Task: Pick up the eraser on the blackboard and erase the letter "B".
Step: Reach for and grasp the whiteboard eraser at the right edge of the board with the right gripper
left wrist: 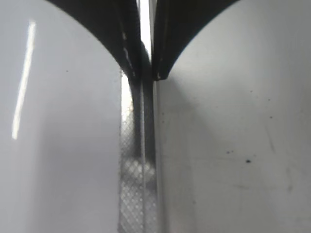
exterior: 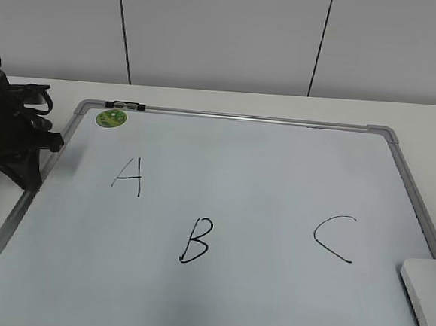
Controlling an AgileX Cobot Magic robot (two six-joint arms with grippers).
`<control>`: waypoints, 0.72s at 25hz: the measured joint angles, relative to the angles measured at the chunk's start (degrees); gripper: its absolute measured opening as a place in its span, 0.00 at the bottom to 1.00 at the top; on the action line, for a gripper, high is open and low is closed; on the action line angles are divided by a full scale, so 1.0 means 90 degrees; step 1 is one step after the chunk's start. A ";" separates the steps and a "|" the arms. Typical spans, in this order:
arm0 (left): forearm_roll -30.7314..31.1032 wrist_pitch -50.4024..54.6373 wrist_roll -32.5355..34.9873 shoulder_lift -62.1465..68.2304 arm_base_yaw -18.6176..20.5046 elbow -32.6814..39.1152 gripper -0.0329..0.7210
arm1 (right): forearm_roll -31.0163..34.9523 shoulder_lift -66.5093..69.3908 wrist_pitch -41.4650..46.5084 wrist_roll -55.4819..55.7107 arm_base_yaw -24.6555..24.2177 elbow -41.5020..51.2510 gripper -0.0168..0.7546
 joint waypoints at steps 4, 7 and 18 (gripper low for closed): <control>-0.0010 0.0002 0.0000 0.0000 0.0000 0.0000 0.10 | 0.0000 0.0850 -0.0096 0.0000 0.0000 -0.0101 0.71; -0.0010 0.0002 0.0000 0.0000 0.0000 0.0000 0.10 | -0.0091 0.1496 -0.0222 -0.0046 0.0000 -0.0150 0.82; -0.0024 0.0014 0.0000 0.0000 0.0000 0.0000 0.10 | -0.0144 0.3235 -0.1236 -0.0081 0.0000 -0.0150 0.89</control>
